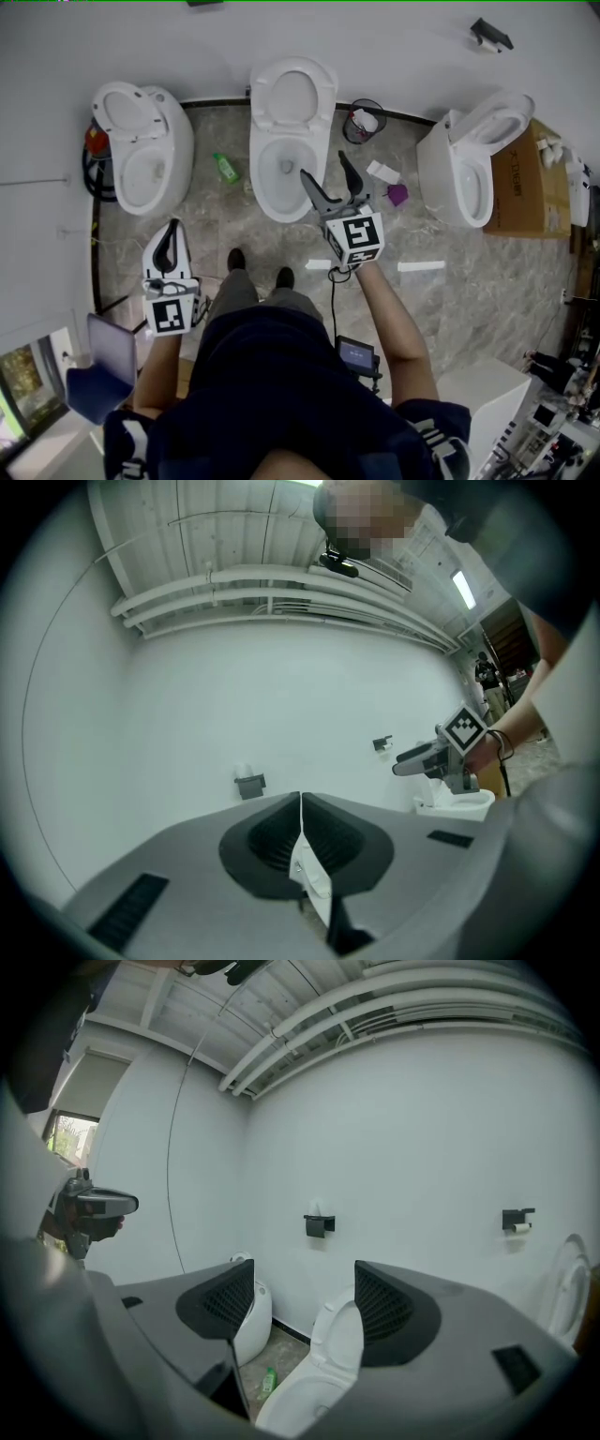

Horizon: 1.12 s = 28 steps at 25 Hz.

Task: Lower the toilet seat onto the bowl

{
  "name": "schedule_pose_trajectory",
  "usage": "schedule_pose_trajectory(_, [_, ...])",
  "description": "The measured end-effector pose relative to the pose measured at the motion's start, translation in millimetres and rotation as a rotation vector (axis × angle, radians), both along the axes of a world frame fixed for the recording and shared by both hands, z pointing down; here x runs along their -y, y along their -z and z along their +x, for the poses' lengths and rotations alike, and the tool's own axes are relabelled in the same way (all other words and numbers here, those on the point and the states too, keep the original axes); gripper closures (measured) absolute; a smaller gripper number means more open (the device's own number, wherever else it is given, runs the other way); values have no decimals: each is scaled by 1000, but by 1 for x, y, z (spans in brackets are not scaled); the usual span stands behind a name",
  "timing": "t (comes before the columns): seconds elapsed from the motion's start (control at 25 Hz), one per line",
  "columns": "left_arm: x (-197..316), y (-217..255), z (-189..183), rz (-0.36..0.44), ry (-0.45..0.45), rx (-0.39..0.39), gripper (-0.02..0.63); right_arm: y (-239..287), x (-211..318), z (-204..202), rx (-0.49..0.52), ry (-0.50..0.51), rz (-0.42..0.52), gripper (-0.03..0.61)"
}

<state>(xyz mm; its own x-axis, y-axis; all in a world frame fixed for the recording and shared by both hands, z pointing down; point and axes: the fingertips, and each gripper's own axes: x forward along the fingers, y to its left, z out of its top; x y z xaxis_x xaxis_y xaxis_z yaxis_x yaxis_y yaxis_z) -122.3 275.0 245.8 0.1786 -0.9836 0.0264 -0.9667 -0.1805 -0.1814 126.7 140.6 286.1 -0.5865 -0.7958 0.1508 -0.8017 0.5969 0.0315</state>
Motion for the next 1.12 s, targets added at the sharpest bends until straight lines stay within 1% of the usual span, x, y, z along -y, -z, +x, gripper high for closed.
schedule_pose_trajectory(0.16, [19, -6, -16, -5, -17, 1, 588, -8, 30, -13, 24, -25, -21, 242])
schedule_pose_trajectory(0.36, [54, -14, -45, -19, -60, -3, 587, -19, 71, -41, -39, -56, -12, 242])
schedule_pose_trajectory(0.48, [83, -16, -67, -21, -103, -7, 588, -28, 105, -61, -63, -102, -23, 242])
schedule_pose_trajectory(0.64, [122, -18, -101, -20, -170, -1, 588, -41, 161, -94, -71, -172, -38, 242])
schedule_pose_trajectory(0.76, [148, -28, -126, -48, -215, 10, 587, -53, 201, -116, -71, -223, -55, 242])
schedule_pose_trajectory(0.96, [183, -38, -156, -82, -266, 28, 588, -79, 254, -132, -1, -302, -128, 242])
schedule_pose_trajectory(1.12, [207, -42, -164, -90, -282, 30, 588, -103, 290, -129, 113, -368, -209, 242])
